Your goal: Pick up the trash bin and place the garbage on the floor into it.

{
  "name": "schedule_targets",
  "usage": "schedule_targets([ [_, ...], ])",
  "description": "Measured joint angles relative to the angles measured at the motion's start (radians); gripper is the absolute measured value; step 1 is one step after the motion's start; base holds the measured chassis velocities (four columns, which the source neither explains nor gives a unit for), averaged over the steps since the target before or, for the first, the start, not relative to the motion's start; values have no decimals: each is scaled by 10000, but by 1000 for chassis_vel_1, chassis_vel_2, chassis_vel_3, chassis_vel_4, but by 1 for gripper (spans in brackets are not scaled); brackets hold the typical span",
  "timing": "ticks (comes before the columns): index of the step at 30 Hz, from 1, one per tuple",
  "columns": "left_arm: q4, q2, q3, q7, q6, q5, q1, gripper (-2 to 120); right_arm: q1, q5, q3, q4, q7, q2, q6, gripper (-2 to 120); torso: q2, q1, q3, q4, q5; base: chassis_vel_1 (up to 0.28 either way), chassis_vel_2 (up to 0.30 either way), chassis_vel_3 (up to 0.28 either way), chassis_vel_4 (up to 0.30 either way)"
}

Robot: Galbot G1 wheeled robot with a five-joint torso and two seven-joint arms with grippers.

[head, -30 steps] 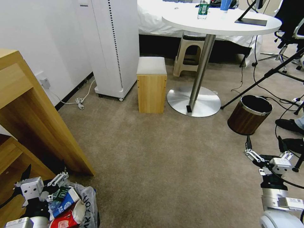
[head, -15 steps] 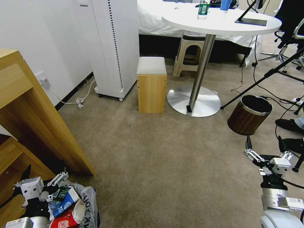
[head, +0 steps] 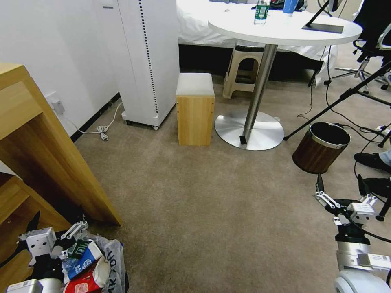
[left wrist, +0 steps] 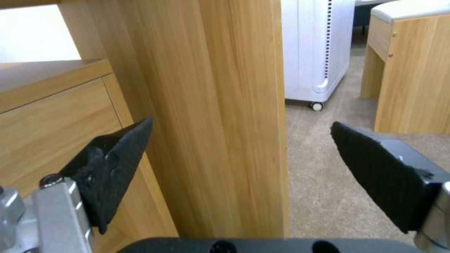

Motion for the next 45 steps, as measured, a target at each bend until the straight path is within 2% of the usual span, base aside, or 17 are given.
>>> schedule_targets([
  [45, -1, 1, 0, -3, -3, -1, 0, 100, 0, 0, 0, 1, -1, -1, -2, 100, -1, 0, 0, 0, 0, 0, 0, 0, 0],
])
